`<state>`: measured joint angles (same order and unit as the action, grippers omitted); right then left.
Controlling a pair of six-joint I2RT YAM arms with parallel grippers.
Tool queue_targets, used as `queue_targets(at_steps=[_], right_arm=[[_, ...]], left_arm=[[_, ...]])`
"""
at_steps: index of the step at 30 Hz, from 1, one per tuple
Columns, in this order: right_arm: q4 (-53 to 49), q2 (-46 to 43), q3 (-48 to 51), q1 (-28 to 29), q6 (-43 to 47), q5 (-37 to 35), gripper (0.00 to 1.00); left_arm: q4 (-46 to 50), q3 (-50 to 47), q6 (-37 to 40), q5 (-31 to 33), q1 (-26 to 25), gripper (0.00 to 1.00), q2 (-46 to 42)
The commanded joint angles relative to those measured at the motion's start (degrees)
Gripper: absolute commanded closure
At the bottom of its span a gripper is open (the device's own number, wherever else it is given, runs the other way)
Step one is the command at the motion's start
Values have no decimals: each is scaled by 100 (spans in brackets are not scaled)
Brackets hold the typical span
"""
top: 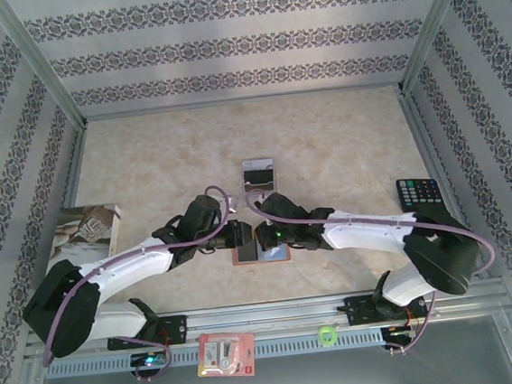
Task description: Take the credit cards out of the card holder
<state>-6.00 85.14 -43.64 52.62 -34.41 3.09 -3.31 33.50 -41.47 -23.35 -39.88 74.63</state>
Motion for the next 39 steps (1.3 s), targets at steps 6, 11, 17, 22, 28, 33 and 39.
queue_targets(at_steps=[6,11,17,22,28,33,39], right_arm=[[-575,376,8,68,11,236,100],[-749,41,293,226,-65,105,100],[-840,-335,610,326,-170,-12,100],[-838,-256,823,345,-289,-143,100],[-660,-8,907,396,-425,-241,100],[-887,-530,564,486,-223,-241,95],[-737,-520,-90,330,-243,357,88]], left_arm=[[202,-47,312,375,103,82,664],[110,-127,219,286,98,86,832],[-7,-229,97,151,103,89,957],[23,-228,117,193,103,90,946],[-2,-262,112,177,151,90,805],[131,-282,218,191,156,81,217],[467,-273,535,462,154,73,-218]])
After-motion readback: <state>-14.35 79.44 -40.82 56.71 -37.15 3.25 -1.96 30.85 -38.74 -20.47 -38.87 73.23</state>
